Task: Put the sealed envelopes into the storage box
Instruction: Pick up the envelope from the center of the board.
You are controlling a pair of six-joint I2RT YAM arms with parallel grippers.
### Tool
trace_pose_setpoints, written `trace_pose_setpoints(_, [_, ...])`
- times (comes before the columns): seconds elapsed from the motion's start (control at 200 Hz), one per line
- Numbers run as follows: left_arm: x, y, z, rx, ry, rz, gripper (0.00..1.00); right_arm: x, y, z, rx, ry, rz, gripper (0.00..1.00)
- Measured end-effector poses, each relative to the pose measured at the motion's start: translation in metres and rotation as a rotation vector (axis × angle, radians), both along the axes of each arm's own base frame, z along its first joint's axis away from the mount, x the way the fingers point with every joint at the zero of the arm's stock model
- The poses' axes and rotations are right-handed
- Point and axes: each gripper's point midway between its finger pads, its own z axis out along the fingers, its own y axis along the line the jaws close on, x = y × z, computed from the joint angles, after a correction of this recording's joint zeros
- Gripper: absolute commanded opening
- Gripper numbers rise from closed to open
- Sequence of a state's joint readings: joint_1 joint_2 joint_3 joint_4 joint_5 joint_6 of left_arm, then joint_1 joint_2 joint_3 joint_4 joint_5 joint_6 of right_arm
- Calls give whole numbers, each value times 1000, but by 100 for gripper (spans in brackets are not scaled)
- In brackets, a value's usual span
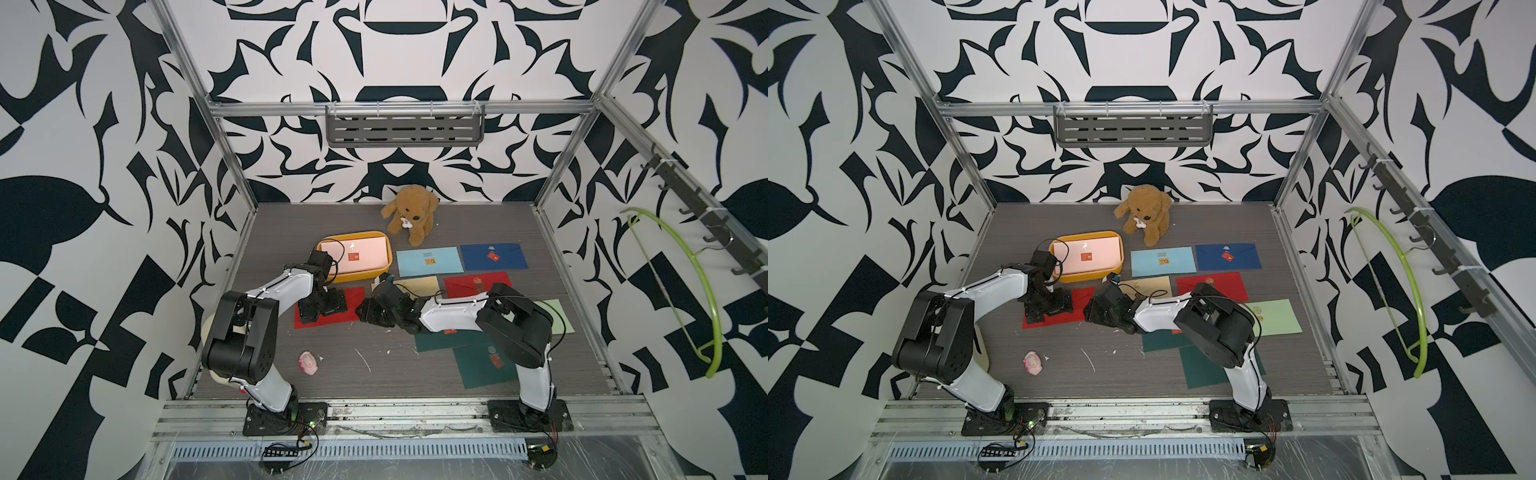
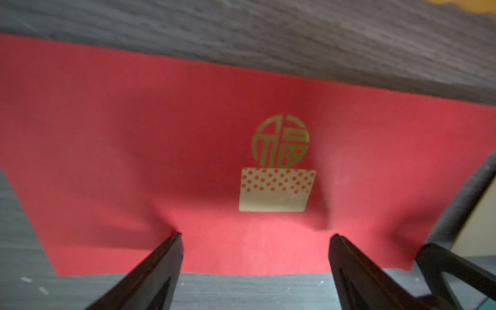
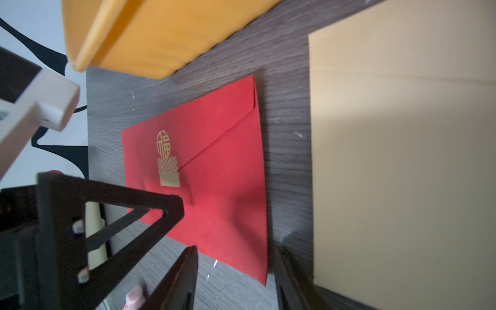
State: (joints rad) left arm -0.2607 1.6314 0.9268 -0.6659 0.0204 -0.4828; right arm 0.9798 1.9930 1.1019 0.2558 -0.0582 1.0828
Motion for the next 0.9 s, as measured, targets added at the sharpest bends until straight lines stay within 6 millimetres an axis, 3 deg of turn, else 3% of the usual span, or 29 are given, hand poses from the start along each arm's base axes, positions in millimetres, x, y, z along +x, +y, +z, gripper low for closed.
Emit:
trace_pose_setpoints(0.27, [1,1,1,-31,6,18,92,1,1,1,27,3,-15,52])
trace_pose_setpoints(0.435, [1,0,2,-51,10,29,92,1,0,-1,39,10,-29,42])
trace_pose_setpoints(0.695, [2,-1,2,-77,12,50,92,2,-2,-2,35,10,-43,34])
trace_pose_setpoints(0.9, [3,-5,4,-121,13,61,92,3,-2,-2,39,12,-52,33])
